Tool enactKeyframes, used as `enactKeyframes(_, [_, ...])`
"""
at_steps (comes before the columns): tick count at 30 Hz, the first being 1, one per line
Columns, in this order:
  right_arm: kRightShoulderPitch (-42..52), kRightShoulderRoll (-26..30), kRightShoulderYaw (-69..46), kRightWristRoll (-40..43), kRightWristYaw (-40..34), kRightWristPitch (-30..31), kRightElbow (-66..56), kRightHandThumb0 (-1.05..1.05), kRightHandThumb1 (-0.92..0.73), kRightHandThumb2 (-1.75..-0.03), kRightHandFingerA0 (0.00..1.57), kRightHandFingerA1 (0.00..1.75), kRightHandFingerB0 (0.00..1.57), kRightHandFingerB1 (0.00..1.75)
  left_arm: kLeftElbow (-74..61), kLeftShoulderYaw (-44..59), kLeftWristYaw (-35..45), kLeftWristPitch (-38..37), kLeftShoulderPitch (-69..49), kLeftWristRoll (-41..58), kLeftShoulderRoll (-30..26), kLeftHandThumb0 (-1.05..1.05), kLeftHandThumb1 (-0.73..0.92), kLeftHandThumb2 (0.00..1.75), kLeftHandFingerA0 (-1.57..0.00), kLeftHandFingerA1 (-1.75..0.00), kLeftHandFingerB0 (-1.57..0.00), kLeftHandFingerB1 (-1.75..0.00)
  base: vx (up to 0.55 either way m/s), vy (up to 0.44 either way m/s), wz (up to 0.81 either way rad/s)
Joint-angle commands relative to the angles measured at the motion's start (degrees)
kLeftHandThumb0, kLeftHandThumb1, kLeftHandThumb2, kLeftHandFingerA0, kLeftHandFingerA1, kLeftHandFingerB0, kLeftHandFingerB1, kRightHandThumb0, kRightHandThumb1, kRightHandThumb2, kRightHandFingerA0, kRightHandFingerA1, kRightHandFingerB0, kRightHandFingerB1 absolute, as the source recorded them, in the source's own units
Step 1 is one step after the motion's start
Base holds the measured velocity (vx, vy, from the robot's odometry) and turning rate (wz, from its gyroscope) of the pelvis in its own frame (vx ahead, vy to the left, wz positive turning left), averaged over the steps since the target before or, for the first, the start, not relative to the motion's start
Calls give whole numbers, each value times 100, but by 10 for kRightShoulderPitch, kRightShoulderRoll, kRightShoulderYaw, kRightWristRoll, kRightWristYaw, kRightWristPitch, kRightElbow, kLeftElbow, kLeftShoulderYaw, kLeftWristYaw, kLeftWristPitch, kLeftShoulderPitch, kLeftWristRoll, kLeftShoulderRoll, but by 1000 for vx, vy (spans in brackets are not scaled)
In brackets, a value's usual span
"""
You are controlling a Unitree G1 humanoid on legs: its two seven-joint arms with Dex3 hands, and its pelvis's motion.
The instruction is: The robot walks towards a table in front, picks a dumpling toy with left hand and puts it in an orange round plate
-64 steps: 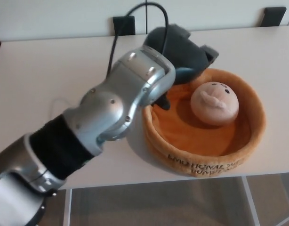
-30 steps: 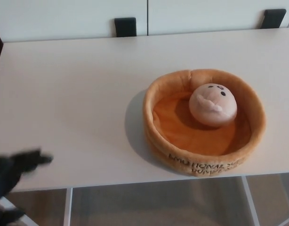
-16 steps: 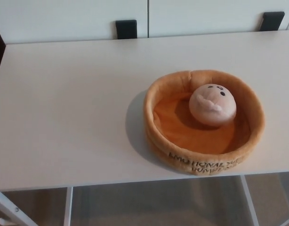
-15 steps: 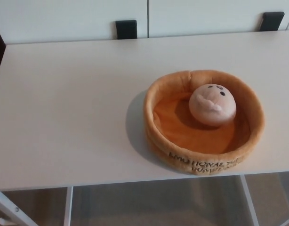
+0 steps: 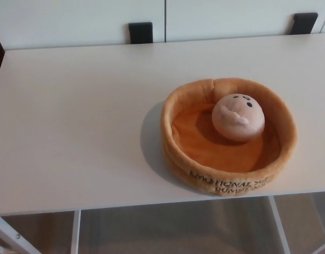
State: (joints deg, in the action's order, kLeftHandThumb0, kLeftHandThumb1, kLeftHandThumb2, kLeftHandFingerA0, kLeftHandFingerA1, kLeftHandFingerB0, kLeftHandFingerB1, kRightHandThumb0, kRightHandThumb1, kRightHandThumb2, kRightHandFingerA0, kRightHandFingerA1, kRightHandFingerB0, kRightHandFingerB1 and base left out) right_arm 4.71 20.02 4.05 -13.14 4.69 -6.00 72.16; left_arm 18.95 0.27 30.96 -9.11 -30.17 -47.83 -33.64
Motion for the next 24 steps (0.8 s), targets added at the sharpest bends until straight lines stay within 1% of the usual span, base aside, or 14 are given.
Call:
enactKeyframes(1, [13,-12,11,-7,-5,-6,7,-46,-50,-80,51,61,25,45,412,-108,-192,92,189,-78,30,-41,64,58,-42,-55,-53,-48,0,0,0])
enactKeyframes(3, [-1,-14,9,-3,1,-6,8,-46,-49,-79,53,65,26,46,432,-99,-204,81,195,-51,36,-41,60,57,-43,-53,-60,-47,0,0,0])
enactKeyframes(4, [-8,-12,10,-4,6,-12,5,-40,-64,-59,58,57,32,35,445,-59,-183,66,197,3,45,-37,61,58,-48,-51,-66,-46,0,0,0])
enactKeyframes(6, [-10,-7,13,-7,6,-16,4,-48,-50,-80,55,61,27,46,467,-41,-183,38,198,35,49,-40,67,60,-57,-54,-52,-41,0,0,0])
enactKeyframes(7, [-19,-5,13,-6,11,-12,-2,-40,-67,-60,61,51,31,33,467,-30,-196,34,205,48,53,-43,52,87,-53,-65,-42,-55,0,0,0])
enactKeyframes(8, [-23,-5,13,-6,12,-10,-5,-40,-67,-60,61,51,31,33,469,-26,-202,32,210,53,54,-43,52,87,-53,-65,-42,-55,0,0,0])
enactKeyframes(9, [-28,-5,15,-6,16,-2,-8,-38,-67,-61,57,52,31,34,470,-20,-200,21,214,62,49,-39,67,59,-54,-56,-39,-38,0,0,0])
enactKeyframes(14, [-39,-2,20,-8,20,0,-6,-39,-68,-61,56,51,31,34,508,1,-188,-2,242,96,47,-37,72,61,-54,-53,-37,-37,0,0,0])
enactKeyframes(15, [-35,1,21,-8,22,-1,-9,-39,-66,-59,53,51,30,33,512,-1,-193,-7,242,96,48,-44,58,88,-50,-63,-30,-50,0,0,0])
enactKeyframes(16, [-33,3,21,-7,24,-3,-11,-39,-66,-59,53,51,30,33,514,-2,-195,-10,241,95,49,-44,58,88,-50,-63,-30,-50,0,0,0])
enactKeyframes(17, [-26,6,23,-7,25,-6,-12,-39,-66,-60,53,50,30,34,522,-2,-195,-20,240,100,49,-38,73,61,-55,-53,-38,-37,0,0,0])
enactKeyframes(21, [-24,4,25,-7,19,-6,1,-39,-67,-60,57,51,31,34,543,-9,-202,-28,244,110,50,-40,75,63,-56,-54,-42,-39,0,0,0])
enactKeyframes(22, [-22,4,24,-6,19,-8,4,-45,-51,-80,51,60,26,46,546,-12,-202,-29,243,115,50,-41,76,62,-53,-54,-42,-39,0,0,0])
enactKeyframes(24, [-19,5,23,-2,24,-14,5,-38,-66,-59,56,52,31,34,551,-20,-203,-27,244,119,51,-37,76,62,-53,-53,-43,-39,0,0,0])
